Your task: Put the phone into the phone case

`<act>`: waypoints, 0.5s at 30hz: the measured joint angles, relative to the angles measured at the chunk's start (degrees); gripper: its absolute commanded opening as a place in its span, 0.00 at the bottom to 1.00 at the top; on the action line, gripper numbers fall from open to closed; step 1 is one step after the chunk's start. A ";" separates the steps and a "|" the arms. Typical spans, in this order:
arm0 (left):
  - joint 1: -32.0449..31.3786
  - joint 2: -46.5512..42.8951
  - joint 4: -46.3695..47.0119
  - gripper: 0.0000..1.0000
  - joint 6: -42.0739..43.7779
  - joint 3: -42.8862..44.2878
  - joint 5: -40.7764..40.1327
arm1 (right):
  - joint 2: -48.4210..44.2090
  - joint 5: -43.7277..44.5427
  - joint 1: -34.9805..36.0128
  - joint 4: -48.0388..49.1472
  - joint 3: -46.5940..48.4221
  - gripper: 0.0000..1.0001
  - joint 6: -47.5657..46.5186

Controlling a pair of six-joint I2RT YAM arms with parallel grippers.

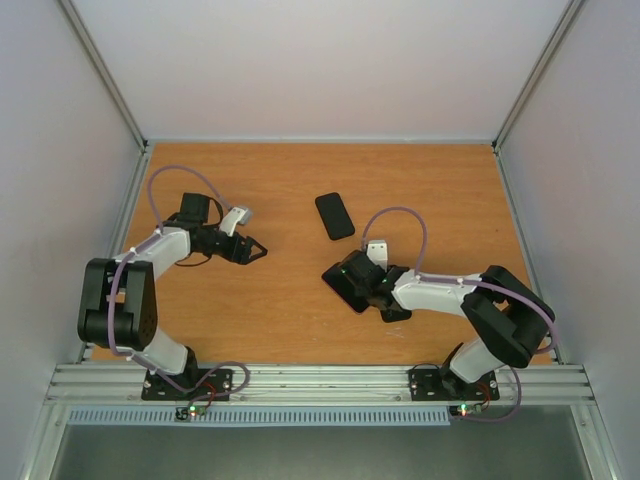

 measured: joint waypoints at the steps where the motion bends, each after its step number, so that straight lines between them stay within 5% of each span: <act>1: 0.00 0.00 0.00 0.77 -0.02 0.00 0.00 | 0.09 -0.11 0.00 0.15 -0.24 0.47 0.00; 15: 0.00 0.00 -0.04 0.77 0.00 0.00 0.00 | 3.45 -0.68 0.00 4.02 -0.81 0.09 -0.04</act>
